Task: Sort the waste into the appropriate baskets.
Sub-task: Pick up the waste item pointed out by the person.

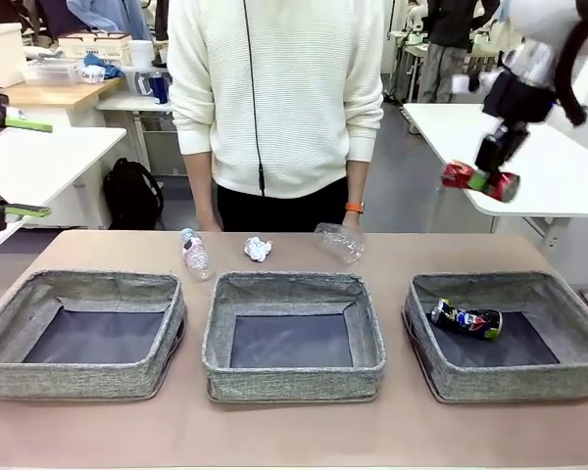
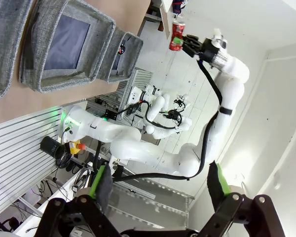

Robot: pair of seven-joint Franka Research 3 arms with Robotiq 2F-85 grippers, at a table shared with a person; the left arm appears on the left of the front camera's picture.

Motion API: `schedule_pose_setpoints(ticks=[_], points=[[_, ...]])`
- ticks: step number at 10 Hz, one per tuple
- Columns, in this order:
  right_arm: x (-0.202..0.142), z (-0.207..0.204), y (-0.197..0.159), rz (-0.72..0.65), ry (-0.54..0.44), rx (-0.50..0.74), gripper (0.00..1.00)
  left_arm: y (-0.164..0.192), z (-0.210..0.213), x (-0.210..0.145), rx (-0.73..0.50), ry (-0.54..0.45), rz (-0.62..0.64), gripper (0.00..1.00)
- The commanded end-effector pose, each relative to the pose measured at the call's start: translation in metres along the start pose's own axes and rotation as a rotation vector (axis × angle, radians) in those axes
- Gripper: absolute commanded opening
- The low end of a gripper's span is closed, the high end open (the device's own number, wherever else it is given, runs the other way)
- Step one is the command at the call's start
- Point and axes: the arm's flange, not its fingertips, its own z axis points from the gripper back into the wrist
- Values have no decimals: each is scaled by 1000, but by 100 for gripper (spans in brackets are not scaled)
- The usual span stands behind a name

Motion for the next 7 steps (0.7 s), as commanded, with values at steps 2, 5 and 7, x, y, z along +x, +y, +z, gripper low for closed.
schedule_pose_setpoints(ticks=[2,5,7], points=[[70,67,104,-261,137,-97,32,0,3,-1,4,10,-15,100],[138,89,209,-487,149,-220,32,0,3,-1,4,10,-15,100],[170,92,280,-413,14,-291,32,0,3,-1,4,10,-15,100]])
